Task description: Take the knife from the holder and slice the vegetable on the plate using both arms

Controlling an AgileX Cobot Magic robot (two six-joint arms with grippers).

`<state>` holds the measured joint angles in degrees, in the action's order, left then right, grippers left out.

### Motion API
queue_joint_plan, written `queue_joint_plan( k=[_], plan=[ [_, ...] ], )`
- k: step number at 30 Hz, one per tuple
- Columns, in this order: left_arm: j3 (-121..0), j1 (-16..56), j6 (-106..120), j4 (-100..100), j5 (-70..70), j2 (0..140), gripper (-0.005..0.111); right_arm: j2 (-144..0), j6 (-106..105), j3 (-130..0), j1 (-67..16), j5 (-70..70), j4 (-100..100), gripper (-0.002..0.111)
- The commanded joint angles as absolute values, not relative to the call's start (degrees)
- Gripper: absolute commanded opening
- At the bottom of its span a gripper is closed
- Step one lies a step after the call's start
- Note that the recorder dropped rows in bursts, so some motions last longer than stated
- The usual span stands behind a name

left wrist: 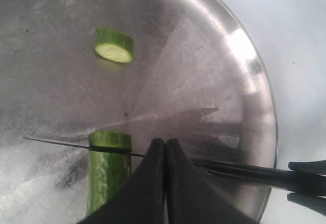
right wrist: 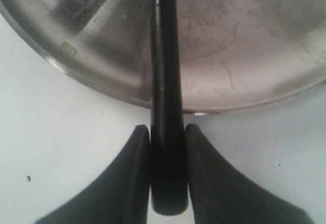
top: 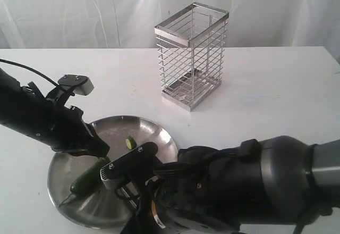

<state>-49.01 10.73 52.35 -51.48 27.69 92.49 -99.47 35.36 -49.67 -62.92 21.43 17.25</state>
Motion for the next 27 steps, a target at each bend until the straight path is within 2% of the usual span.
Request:
queue_joint_plan(
  k=[1,27],
  plan=[
    [-48.8,11.0,52.5,-51.7,29.7,92.6,0.000,-99.4,34.7,-50.6,-62.6,20.6,17.6,0.000],
    [-48.5,11.0,52.5,-51.0,29.6,97.4,0.000,-101.1,34.7,-50.8,-61.0,17.4,17.8,0.000]
  ],
)
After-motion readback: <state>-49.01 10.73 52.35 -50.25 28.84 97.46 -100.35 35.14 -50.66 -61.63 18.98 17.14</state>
